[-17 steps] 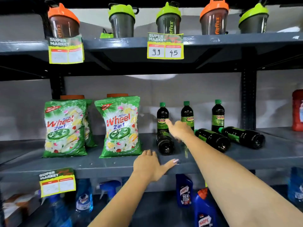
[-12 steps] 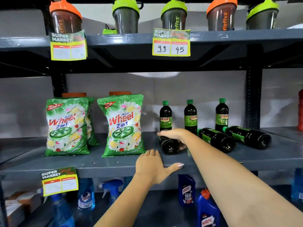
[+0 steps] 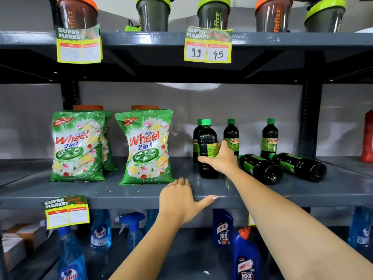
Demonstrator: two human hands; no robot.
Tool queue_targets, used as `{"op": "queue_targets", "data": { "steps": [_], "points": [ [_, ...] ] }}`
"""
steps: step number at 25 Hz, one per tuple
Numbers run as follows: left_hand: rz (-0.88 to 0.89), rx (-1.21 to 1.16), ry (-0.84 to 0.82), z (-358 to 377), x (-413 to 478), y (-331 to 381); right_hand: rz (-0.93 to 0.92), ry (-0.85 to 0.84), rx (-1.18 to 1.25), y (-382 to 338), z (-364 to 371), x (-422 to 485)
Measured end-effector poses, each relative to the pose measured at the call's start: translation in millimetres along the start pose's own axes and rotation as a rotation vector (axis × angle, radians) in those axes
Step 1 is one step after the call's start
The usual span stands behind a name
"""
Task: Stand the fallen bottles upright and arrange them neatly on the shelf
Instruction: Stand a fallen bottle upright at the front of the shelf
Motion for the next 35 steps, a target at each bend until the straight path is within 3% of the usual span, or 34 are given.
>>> {"op": "queue_targets", "data": {
  "steps": [5,10,16,21,26,30,32,35],
  "points": [
    [0.010,-0.008,0.010,-1,0,2,-0.004,0.066,0.101,15,18,-13],
    [0.012,-0.017,0.034,-2,-1,4,-0.031,-0.197,0.420,17,23,0],
    [0.021,-0.029,0.062,-1,-2,3,-0.005,-0.052,0.148,16,27,-4],
    [0.027,-0.027,0.074,-2,-1,4,-0.006,-0.305,0.473,21,24,-2],
    [0.032,-0.029,0.078,-3,-2,4,-0.015,-0.110,0.315,18,23,-5],
    [0.023,-0.025,0.071,-4,-3,4,-0.050,-0.358,0.396,16,20,0],
    [0.025,-0.030,0.073,-4,-2,4,-0.033,-0.324,0.408,21,17,-2],
    [0.034,-0.039,0.067,-4,-3,4,0.009,-0.125,0.276,22,20,-4]
  ]
}}
Point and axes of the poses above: each hand's wrist, its own x-axis towards the middle knuckle, its own z-axis out of the palm, y = z × x, the point moved 4 cm from there along x, towards the middle knuckle, and after that the axes turned 13 degrees about -x, right-handed, at the moved point
